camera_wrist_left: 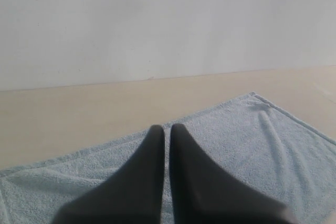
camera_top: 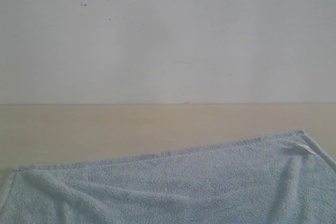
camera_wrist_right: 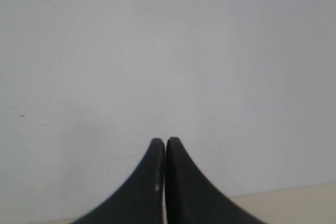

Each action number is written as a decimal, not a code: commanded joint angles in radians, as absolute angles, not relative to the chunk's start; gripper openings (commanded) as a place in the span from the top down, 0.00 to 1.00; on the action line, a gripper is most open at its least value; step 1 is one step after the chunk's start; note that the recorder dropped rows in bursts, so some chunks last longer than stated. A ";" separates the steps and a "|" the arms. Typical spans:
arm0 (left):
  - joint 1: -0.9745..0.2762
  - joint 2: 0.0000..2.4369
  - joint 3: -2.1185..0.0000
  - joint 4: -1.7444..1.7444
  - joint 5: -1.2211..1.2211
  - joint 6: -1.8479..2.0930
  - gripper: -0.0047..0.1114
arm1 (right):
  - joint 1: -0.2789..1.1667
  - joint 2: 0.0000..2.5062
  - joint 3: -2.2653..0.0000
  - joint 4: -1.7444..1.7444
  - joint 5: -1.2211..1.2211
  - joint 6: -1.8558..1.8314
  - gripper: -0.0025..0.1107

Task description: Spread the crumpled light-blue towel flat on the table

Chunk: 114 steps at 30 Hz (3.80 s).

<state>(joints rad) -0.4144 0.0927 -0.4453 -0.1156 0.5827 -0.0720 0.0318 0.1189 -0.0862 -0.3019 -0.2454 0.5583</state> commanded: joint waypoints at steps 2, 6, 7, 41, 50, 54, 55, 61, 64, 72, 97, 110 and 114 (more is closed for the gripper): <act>-0.419 0.088 -0.440 -0.124 0.585 -0.074 0.93 | 0.032 0.113 -0.081 -0.115 -0.160 0.271 0.98; -0.419 0.088 -0.440 -0.124 0.585 -0.074 0.93 | 0.032 0.113 -0.080 -0.107 -0.040 0.204 0.98; -0.419 0.088 -0.440 -0.124 0.585 -0.074 0.93 | 0.032 0.113 -0.079 -0.107 -0.018 0.198 0.98; -0.419 0.088 -0.440 -0.124 0.585 -0.074 0.93 | 0.032 0.000 0.000 -0.102 0.031 0.147 0.98; -0.419 0.088 -0.440 -0.124 0.585 -0.074 0.93 | 0.032 0.000 0.000 -0.102 0.031 0.147 0.98; -0.419 0.088 -0.387 -0.072 0.527 -0.074 0.93 | 0.032 0.000 0.000 -0.102 0.031 0.147 0.98; -0.419 0.088 -0.360 0.000 0.503 -0.074 0.93 | 0.032 0.000 0.000 -0.102 0.031 0.147 0.98; -0.419 0.079 -0.209 0.103 0.264 -0.074 0.93 | 0.032 0.000 0.000 -0.102 0.031 0.147 0.98; -0.419 0.048 -0.128 0.101 0.138 -0.074 0.93 | 0.032 0.000 0.000 -0.102 0.031 0.147 0.98; -0.419 0.000 0.000 0.014 0.016 -0.074 0.93 | 0.032 0.000 0.000 -0.102 0.031 0.147 0.98; -0.419 0.000 0.000 -0.027 0.055 0.000 0.93 | 0.032 0.000 0.000 -0.102 0.031 0.147 0.98; -0.408 0.000 0.000 -0.027 0.053 0.000 0.93 | 0.032 0.000 0.000 -0.102 0.031 0.149 0.98; -0.365 0.000 0.000 -0.027 0.053 0.000 0.93 | 0.032 0.000 0.000 -0.102 0.031 0.152 0.98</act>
